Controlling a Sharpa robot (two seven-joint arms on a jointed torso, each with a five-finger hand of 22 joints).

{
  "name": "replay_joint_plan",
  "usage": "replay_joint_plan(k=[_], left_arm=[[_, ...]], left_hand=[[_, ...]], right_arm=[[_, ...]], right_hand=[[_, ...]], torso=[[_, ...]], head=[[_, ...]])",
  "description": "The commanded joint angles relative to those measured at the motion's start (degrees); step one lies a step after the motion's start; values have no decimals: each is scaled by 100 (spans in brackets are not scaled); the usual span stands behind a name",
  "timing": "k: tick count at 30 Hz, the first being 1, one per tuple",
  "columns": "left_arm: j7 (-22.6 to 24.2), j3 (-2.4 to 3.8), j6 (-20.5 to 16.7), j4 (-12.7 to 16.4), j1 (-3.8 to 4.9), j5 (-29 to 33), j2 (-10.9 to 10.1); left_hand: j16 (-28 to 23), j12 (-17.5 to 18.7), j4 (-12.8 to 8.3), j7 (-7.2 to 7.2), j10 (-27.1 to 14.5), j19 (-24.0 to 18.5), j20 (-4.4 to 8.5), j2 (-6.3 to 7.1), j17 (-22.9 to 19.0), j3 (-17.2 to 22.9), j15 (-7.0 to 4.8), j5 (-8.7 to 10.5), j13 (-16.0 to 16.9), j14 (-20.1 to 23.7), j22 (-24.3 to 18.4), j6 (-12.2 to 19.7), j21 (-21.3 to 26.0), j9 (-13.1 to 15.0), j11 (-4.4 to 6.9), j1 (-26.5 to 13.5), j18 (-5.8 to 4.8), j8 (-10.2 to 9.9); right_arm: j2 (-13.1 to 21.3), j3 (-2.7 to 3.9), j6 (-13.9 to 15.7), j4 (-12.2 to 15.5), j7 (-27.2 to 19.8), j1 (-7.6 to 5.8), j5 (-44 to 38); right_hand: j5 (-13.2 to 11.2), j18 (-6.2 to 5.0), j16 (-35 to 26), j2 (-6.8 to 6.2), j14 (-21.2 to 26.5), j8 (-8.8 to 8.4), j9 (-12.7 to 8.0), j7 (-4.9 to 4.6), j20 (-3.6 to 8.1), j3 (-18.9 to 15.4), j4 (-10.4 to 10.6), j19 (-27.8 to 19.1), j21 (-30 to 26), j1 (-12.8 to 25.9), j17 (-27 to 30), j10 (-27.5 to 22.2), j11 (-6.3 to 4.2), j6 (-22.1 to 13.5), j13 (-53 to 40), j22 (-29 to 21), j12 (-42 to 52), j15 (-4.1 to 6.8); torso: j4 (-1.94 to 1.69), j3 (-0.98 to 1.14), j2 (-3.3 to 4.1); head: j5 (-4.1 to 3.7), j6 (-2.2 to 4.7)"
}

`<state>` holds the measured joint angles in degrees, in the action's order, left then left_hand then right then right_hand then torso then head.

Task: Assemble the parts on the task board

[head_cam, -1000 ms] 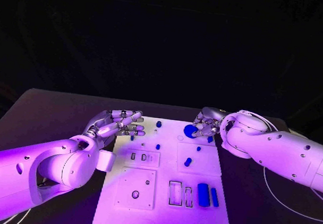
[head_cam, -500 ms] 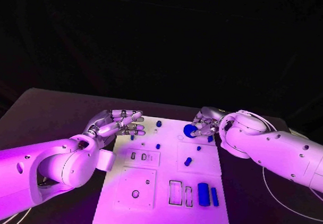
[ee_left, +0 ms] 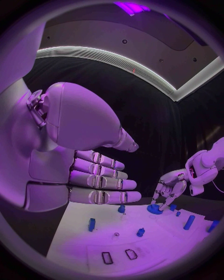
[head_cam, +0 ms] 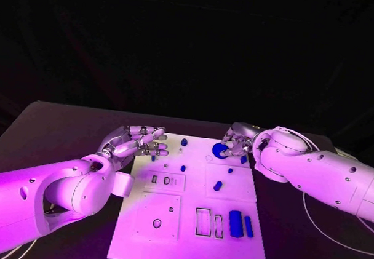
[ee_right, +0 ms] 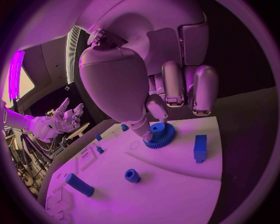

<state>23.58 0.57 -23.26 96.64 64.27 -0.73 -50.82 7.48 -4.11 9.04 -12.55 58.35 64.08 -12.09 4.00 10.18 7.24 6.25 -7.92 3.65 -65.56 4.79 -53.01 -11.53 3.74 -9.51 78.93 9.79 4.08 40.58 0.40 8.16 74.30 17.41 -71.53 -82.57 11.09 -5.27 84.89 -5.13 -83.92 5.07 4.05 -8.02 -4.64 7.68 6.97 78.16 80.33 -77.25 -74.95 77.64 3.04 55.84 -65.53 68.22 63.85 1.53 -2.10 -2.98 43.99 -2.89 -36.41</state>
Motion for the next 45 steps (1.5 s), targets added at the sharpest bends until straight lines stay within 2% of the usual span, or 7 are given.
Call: replay_joint_plan(k=[1,8,16,22,27,35,45], left_arm=[[27,5,119,6,6,7,12],[18,4,125,-3,6,7,19],[14,4,128,-12,6,7,22],[16,4,127,-19,5,7,22],[17,4,127,-25,5,7,23],[16,4,129,-35,5,7,34],[14,4,123,-34,6,7,44]], left_hand=[[-20,33,-33,5,-24,56,0,-56,5,-9,11,36,0,-43,-6,-27,39,3,-13,10,56,-28],[-20,33,-33,5,-24,56,0,-56,5,-9,11,36,0,-43,-6,-27,39,3,-13,10,56,-28],[-20,33,-33,5,-24,56,0,-56,5,-9,11,36,0,-43,-6,-27,39,3,-13,10,56,-28],[-29,32,-59,9,-24,68,1,-73,15,-5,9,36,0,-51,-11,-29,49,2,-11,22,58,-30],[-33,31,-71,9,-24,72,2,-82,19,-1,8,35,0,-54,-13,-30,53,1,-10,31,58,-31],[-36,31,-81,10,-23,75,3,-87,21,1,7,35,0,-56,-14,-30,57,1,-9,37,58,-31],[-41,31,-96,11,-23,80,4,-96,25,5,6,35,0,-59,-17,-31,61,1,-8,47,58,-32]], right_arm=[[-20,-14,-125,-7,35,40,-202],[-64,-14,-58,-26,59,77,-273],[-54,-13,536,75,27,101,-393],[-35,-12,1049,310,-14,115,-622],[-56,-10,1283,543,-20,118,-720],[-303,-10,1375,752,17,120,-803],[-765,-35,1187,526,79,160,-886]], right_hand=[[4,80,25,26,-393,47,14,4,-23,40,-7,24,36,-58,-292,9,-22,47,-18,21,26,-17],[-4,86,32,87,-395,115,29,23,-12,64,6,39,51,-69,-310,49,-40,166,-97,53,89,-4],[-39,114,87,342,-420,321,96,161,58,354,-116,124,125,-309,-440,224,-155,572,-387,204,358,88],[-27,125,107,383,-428,353,114,210,103,508,-209,153,151,-388,-488,235,-201,704,-409,258,348,129],[-23,128,107,381,-428,351,114,211,107,519,-210,160,156,-378,-488,232,-201,710,-401,271,335,132],[-14,130,103,347,-426,318,106,206,118,552,-180,163,160,-275,-480,231,-199,711,-401,278,309,134],[-24,131,93,300,-421,282,97,200,119,570,-148,163,161,-179,-460,218,-194,704,-378,281,259,132]], torso=[[0,2,0],[-5,3,1],[0,2,-1],[-3,2,2],[-4,0,0],[-13,0,1],[-6,-3,8]], head=[[4,-9],[3,-17],[10,-15],[14,-10],[22,-3],[58,4],[96,3]])
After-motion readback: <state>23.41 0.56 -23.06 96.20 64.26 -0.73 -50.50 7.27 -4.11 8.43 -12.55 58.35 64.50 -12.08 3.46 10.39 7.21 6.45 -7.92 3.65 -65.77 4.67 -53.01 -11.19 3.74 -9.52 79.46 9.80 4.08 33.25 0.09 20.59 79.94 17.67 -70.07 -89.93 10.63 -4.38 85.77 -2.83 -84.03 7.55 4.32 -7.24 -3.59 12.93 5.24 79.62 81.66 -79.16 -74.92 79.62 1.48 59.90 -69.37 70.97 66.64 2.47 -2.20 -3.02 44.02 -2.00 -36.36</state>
